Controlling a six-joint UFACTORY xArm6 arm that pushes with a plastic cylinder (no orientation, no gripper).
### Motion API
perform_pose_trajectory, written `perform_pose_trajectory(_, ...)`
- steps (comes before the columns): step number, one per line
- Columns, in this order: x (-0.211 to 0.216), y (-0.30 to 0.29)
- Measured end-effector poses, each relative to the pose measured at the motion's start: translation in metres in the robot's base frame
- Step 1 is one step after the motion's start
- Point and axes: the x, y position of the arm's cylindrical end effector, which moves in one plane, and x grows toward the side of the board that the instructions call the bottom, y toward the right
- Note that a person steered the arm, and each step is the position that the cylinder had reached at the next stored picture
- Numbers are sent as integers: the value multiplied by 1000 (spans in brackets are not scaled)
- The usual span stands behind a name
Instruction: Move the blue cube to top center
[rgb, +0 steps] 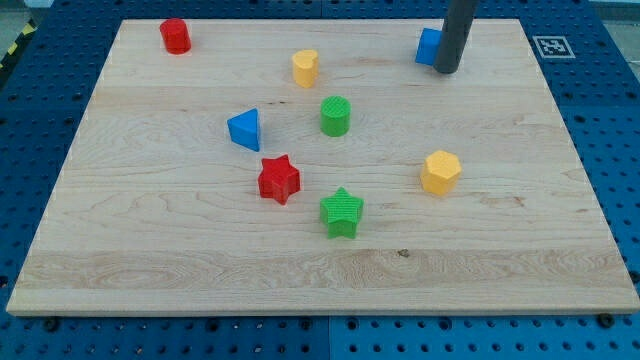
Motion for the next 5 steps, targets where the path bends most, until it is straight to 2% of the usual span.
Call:
perform_pose_trajectory(2, -6, 12)
perform_pose_trajectory(3, -8, 70)
perform_pose_trajectory(4, -25, 75)
perform_pose_trajectory(5, -41, 52)
